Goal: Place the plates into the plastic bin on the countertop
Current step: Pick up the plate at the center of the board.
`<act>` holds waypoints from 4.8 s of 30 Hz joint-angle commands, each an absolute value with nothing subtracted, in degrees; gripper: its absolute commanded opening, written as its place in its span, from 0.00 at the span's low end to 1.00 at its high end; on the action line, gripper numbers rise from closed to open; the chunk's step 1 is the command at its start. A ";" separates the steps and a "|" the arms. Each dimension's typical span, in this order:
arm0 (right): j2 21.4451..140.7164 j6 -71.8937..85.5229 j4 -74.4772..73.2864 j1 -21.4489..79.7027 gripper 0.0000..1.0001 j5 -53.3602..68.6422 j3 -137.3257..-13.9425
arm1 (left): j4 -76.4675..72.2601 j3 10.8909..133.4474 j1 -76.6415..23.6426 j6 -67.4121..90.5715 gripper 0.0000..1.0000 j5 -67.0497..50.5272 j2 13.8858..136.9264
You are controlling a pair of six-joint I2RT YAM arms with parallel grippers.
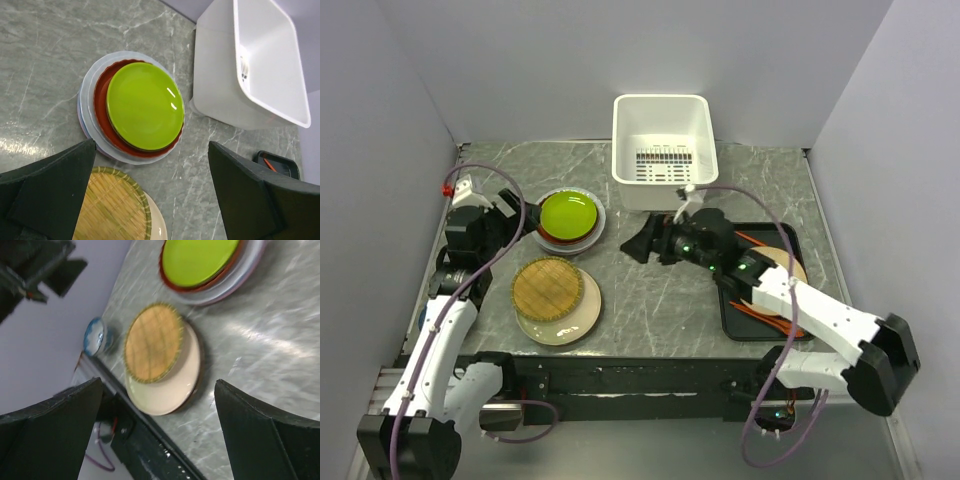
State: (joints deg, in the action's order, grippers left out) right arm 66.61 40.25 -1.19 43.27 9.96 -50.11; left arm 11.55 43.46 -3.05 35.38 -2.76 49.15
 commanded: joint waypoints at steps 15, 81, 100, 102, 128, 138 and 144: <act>86.39 50.53 12.83 54.75 0.91 15.02 -51.68 | 23.12 54.05 -3.08 31.64 0.99 -3.60 52.48; 110.65 62.40 22.68 56.78 0.66 16.35 -60.55 | 23.82 49.92 -3.08 34.63 0.99 -5.89 49.92; 113.90 64.25 24.78 57.04 0.47 15.03 -60.91 | 24.43 49.22 -3.08 34.54 0.99 -4.57 50.36; 113.99 64.77 25.83 57.22 0.42 15.03 -60.56 | 24.61 49.04 -3.08 34.54 0.99 -4.40 50.19; 103.28 63.37 26.19 57.13 0.00 13.45 -55.11 | 28.56 51.50 -3.08 33.93 0.99 2.64 44.74; 100.11 61.44 23.47 57.22 0.00 13.36 -56.51 | 27.60 51.68 -3.16 33.84 0.99 0.44 44.83; 98.09 60.38 20.74 57.13 0.00 14.85 -56.87 | 26.28 51.50 -3.08 34.54 0.99 -1.58 45.70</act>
